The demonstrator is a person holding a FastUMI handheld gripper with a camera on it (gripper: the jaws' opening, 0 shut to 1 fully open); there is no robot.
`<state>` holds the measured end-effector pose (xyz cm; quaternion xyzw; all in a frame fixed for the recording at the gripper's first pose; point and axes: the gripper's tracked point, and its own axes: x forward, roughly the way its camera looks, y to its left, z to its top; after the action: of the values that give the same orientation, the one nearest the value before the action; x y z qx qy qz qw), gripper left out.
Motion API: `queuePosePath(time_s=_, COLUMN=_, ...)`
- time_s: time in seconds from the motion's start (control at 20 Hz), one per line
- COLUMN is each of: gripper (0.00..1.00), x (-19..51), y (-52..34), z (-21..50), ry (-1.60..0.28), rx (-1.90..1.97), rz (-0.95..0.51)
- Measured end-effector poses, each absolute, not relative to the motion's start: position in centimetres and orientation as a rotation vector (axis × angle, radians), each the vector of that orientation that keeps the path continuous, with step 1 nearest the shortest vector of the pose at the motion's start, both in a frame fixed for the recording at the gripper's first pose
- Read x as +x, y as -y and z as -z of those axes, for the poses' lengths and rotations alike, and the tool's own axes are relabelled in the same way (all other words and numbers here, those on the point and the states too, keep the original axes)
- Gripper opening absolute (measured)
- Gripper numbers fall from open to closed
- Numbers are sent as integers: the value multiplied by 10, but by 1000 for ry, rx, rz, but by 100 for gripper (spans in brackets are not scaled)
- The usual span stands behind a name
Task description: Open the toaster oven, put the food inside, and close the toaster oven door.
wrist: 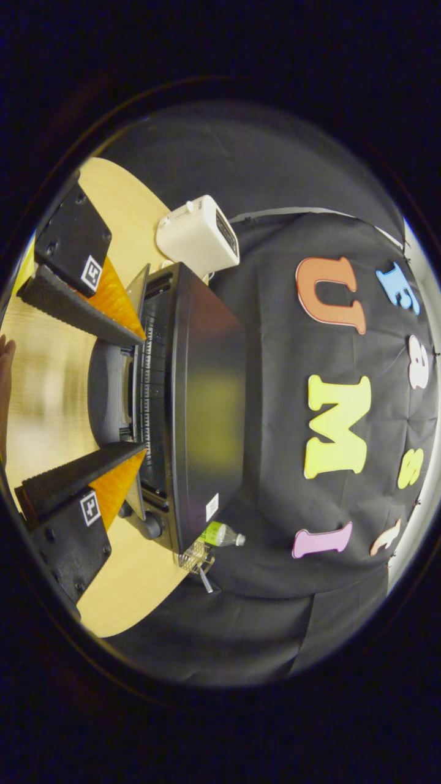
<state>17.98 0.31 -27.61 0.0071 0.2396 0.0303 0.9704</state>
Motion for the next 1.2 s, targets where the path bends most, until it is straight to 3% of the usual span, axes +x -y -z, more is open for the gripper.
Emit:
queuePosePath(time_s=0.4, gripper=100, x=121, y=2, z=328, ry=-595, rx=48, rz=-41)
queuePosePath(time_s=0.95, gripper=100, x=100, y=4, z=365, ry=-431, rx=31, rz=-54)
queuePosePath(time_s=1.2, gripper=100, x=94, y=4, z=385, ry=-456, rx=34, rz=-49)
